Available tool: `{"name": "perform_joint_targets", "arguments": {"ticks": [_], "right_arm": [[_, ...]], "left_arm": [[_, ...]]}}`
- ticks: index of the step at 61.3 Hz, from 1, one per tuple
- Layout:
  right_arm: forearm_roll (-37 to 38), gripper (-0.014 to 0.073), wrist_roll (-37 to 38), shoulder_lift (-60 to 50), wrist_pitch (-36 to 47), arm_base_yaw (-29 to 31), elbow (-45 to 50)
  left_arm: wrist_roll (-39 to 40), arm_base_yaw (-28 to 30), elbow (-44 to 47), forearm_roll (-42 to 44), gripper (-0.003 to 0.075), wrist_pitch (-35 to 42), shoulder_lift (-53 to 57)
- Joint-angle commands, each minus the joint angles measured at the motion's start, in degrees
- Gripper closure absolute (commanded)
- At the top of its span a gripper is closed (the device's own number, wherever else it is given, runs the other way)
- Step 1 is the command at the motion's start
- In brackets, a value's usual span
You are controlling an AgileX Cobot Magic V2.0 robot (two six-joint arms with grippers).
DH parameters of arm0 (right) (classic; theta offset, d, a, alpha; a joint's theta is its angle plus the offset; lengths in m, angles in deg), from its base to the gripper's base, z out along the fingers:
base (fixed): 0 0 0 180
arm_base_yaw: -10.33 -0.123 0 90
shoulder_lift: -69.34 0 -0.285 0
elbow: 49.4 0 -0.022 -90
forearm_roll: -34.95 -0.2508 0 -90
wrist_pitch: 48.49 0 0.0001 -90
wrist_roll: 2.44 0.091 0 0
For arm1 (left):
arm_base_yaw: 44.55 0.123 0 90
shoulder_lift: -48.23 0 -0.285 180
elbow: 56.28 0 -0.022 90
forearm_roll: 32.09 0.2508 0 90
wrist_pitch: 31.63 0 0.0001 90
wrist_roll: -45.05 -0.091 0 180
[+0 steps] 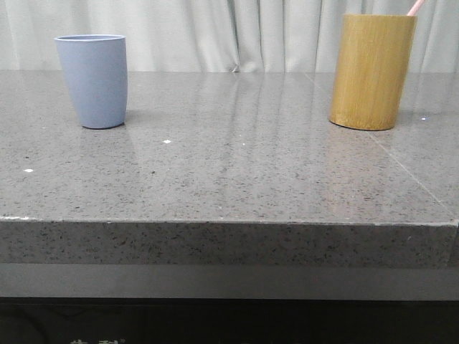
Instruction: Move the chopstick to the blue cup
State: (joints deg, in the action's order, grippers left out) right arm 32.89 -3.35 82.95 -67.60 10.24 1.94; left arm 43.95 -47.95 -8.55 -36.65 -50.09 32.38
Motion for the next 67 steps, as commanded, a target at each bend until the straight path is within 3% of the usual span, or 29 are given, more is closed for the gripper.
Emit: {"name": "perform_joint_targets", "arguments": {"ticks": [1, 13, 31, 43, 49, 55, 62, 67], "right_arm": [[0.93, 0.066, -0.35, 4.83, -1.41, 0.03, -7.02], [0.46, 0.066, -0.35, 14.24, -10.12, 0.03, -16.65], [0.01, 0.066, -0.35, 20.14, -12.3, 0.03, -16.26], [0.01, 0.0655, -0.35, 22.88, -19.16, 0.03, -16.2], [0.01, 0.058, -0.35, 23.94, -20.87, 0.03, -16.2], [-0.42, 0.0385, -0.35, 24.44, -21.15, 0.03, -16.2], [-1.17, 0.0147, -0.35, 24.48, -21.05, 0.03, -16.2], [-1.9, 0.0071, -0.35, 24.48, -21.05, 0.03, -16.2]], "left_arm": [[0.12, 0.15, -7.66, 0.02, 0.0739, -3.14, -5.54], [0.12, 0.15, -16.28, -0.87, 0.0739, -8.99, -15.51], [0.12, 0.15, -16.28, -1.11, 0.0739, -8.6, -23.25], [0.12, 0.15, -16.28, -1.0, 0.0738, -8.6, -26.96], [0.04, 0.15, -16.28, -1.0, 0.0727, -8.6, -27.95], [-0.12, 0.15, -16.28, -1.0, 0.0614, -8.48, -28.52], [-0.4, 0.15, -16.57, -1.0, 0.0356, -7.74, -28.91], [-0.51, -0.12, -17.9, -1.4, 0.0202, -8.63, -30.3]]}}
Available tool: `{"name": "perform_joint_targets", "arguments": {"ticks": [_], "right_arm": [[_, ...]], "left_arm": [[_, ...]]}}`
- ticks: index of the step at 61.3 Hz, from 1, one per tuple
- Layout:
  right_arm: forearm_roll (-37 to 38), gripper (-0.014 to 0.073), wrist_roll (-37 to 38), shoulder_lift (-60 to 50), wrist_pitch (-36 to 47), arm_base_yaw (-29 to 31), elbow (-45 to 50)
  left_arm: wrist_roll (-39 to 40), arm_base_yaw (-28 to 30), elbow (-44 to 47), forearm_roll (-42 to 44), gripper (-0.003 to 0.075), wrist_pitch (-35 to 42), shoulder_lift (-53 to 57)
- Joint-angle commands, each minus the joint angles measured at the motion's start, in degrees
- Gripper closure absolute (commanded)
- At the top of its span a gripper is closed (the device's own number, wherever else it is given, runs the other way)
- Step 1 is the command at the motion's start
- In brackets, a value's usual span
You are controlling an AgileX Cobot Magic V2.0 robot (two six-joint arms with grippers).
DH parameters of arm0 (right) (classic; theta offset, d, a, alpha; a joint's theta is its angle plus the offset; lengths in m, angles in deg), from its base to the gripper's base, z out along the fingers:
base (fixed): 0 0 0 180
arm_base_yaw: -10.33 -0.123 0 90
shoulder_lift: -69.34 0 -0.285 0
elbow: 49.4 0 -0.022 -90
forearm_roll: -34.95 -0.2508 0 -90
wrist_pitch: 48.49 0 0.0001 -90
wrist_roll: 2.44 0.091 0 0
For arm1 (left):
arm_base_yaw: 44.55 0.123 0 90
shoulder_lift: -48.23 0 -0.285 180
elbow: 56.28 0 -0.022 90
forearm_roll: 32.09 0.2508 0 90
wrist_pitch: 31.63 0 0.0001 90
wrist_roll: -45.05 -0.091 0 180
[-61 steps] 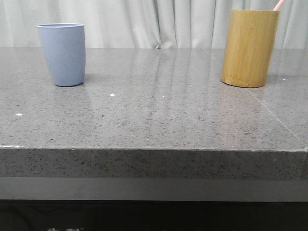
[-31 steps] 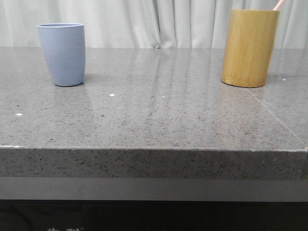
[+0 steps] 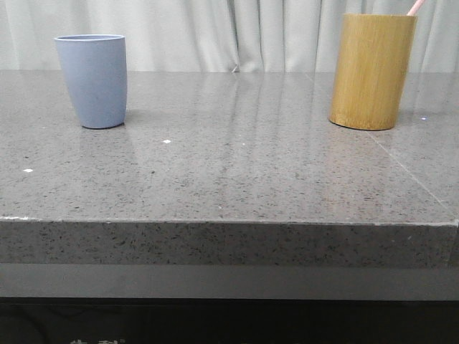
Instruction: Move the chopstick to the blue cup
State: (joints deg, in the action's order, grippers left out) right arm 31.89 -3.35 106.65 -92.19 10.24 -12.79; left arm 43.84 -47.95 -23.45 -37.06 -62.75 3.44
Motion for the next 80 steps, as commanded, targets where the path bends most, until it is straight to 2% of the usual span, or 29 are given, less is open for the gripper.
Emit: {"name": "perform_joint_targets", "arguments": {"ticks": [1, 7, 26, 57, 69, 80], "right_arm": [[-1.14, 0.0068, -0.35, 0.78, 3.55, 0.03, -1.47], [-2.29, 0.0076, -0.35, 0.78, 3.64, 0.03, -1.47], [-2.77, 0.0076, -0.35, 0.78, 3.66, 0.03, -1.47], [-3.45, 0.0076, -0.35, 0.78, 3.42, 0.03, -1.47], [-3.45, 0.0076, -0.35, 0.78, 3.42, 0.03, -1.47], [-3.45, 0.0076, -0.35, 0.78, 3.48, 0.03, -1.47]], "left_arm": [[-0.68, -0.27, -3.55, -1.28, 0.0181, 3.45, -1.73], [-4.28, -2.43, -6.75, -2.57, 0.0164, 0.9, -5.28], [-5.71, -9.04, -20.69, -2.34, 0.0165, -5.83, -21.96], [-5.71, -9.54, -49.96, 0.64, 0.0166, -22.7, -54.03], [-5.71, -9.54, -60.64, 2.06, 0.0248, -29.43, -63.94], [-4.68, -9.54, -66.59, 2.15, 0.0318, -32.07, -69.67]]}}
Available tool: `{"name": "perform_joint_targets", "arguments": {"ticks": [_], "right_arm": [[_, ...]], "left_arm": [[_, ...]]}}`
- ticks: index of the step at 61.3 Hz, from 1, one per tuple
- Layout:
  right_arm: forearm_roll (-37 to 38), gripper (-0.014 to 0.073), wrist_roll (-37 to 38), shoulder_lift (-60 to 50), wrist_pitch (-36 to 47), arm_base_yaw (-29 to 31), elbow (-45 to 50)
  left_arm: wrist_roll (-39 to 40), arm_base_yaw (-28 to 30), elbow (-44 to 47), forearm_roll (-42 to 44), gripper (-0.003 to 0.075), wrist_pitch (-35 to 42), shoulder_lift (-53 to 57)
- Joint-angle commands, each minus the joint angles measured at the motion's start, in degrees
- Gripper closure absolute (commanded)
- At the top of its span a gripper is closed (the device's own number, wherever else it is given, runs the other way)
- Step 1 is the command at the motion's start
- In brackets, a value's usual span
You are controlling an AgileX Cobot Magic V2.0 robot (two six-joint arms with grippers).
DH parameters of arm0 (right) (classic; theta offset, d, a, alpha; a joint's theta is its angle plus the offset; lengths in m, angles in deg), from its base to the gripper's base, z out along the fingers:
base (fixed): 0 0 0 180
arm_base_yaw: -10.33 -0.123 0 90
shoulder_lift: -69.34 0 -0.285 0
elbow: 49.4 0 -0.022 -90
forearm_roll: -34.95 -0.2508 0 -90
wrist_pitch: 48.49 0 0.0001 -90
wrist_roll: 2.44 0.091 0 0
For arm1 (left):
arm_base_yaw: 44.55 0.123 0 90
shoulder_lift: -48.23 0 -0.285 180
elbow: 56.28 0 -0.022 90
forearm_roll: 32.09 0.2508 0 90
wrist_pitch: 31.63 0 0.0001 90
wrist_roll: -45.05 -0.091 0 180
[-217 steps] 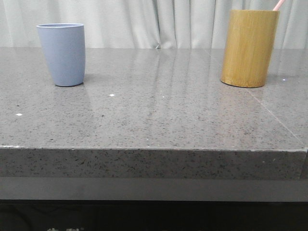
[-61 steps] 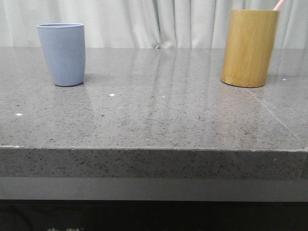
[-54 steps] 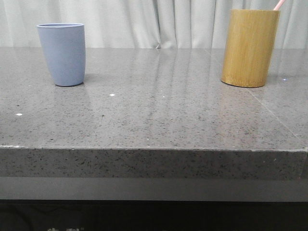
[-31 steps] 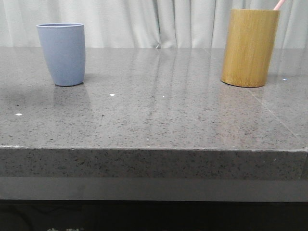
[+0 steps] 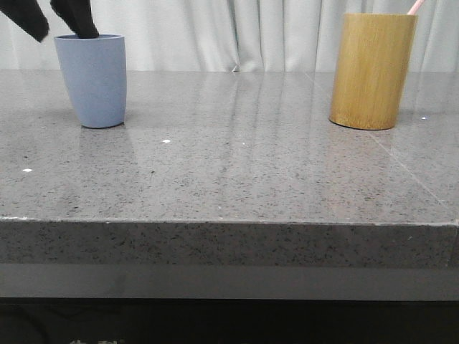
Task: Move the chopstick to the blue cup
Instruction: 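Reach the left gripper down and grasp the light blue cup rim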
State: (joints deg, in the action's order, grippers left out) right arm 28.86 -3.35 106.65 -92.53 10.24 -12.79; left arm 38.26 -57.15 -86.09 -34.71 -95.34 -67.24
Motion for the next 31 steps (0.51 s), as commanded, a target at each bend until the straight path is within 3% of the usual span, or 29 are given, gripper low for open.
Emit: {"name": "perform_joint_targets", "arguments": {"ticks": [1, 8, 23, 28, 31], "right_arm": [[-0.43, 0.0076, -0.35, 0.78, 3.82, 0.03, -1.47], [-0.43, 0.0076, -0.35, 0.78, 3.95, 0.03, -1.47], [-0.43, 0.0076, -0.35, 0.91, 4.35, 0.03, -1.47], [-0.43, 0.0076, -0.35, 1.23, 4.41, 0.03, -1.47], [-0.43, 0.0076, -0.35, 1.29, 4.41, 0.03, -1.47]], "left_arm": [[1.08, -0.34, -4.27, -0.2, 0.0325, 0.26, 0.8], [1.77, -0.34, -5.9, -0.2, 0.0403, -1.71, -1.23], [1.77, -0.34, -7.06, -0.2, 0.068, -3.64, -1.35], [1.77, -0.34, -7.78, -0.2, 0.0741, -4.06, -1.35], [1.77, -0.63, -8.42, -0.2, 0.0739, -4.49, -1.35]]}}
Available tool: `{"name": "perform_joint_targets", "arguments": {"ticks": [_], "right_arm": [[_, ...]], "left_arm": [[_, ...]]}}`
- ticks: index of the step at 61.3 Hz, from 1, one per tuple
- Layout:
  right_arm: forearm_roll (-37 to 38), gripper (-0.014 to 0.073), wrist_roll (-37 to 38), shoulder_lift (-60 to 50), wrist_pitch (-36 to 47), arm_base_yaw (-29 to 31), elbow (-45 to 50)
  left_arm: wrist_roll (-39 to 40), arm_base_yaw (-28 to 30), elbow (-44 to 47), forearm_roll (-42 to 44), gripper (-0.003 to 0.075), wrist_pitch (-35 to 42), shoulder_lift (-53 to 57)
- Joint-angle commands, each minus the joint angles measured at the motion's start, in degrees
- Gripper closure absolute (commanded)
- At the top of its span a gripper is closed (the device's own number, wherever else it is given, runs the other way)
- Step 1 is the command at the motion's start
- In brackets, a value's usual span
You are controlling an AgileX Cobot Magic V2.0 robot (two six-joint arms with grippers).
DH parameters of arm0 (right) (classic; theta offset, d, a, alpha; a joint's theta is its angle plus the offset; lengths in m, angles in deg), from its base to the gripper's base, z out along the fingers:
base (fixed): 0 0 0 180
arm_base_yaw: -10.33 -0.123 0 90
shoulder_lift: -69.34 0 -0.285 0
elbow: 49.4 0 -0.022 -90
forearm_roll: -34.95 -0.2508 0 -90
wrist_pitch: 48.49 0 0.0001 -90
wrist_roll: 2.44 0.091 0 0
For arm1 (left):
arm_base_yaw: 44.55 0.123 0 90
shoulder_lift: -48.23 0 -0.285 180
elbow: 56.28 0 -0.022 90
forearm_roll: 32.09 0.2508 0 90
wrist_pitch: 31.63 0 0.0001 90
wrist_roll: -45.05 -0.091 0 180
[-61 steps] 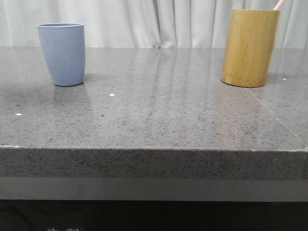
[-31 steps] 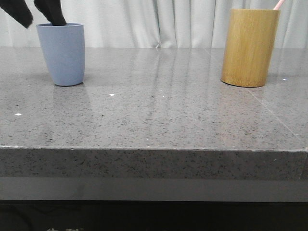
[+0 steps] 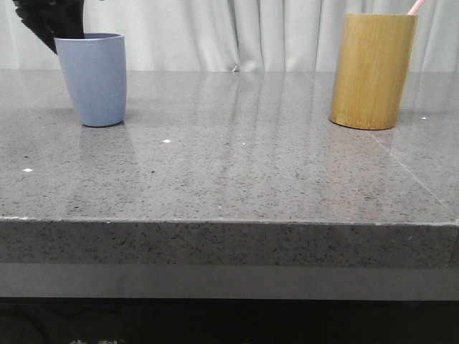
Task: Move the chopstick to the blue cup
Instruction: 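Reach the left gripper down and grasp the light blue cup rim, then move the blue cup with the left gripper toward the bamboo cup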
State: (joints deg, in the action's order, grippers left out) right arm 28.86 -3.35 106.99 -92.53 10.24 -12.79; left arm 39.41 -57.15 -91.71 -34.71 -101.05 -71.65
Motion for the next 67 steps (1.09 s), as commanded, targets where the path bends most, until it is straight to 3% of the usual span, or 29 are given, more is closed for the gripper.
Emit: {"name": "perform_joint_targets", "arguments": {"ticks": [1, 12, 38, 67], "right_arm": [[-0.43, 0.0076, -0.35, 0.95, 4.41, 0.03, -1.47], [-0.43, 0.0076, -0.35, 0.94, 4.53, 0.03, -1.47], [-0.43, 0.0076, -0.35, 0.94, 4.45, 0.03, -1.47], [-0.43, 0.0076, -0.35, 0.94, 4.34, 0.03, -1.47]], "left_arm": [[0.62, -0.64, -2.91, -0.2, 0.0739, 0.98, 3.07], [0.62, -3.45, -5.94, -0.3, 0.0739, -0.23, 3.07], [0.24, -16.89, -12.22, -0.26, 0.0739, -1.87, 0.96], [0.24, -19.0, -15.88, 0.6, 0.0739, -2.37, -3.86]]}}
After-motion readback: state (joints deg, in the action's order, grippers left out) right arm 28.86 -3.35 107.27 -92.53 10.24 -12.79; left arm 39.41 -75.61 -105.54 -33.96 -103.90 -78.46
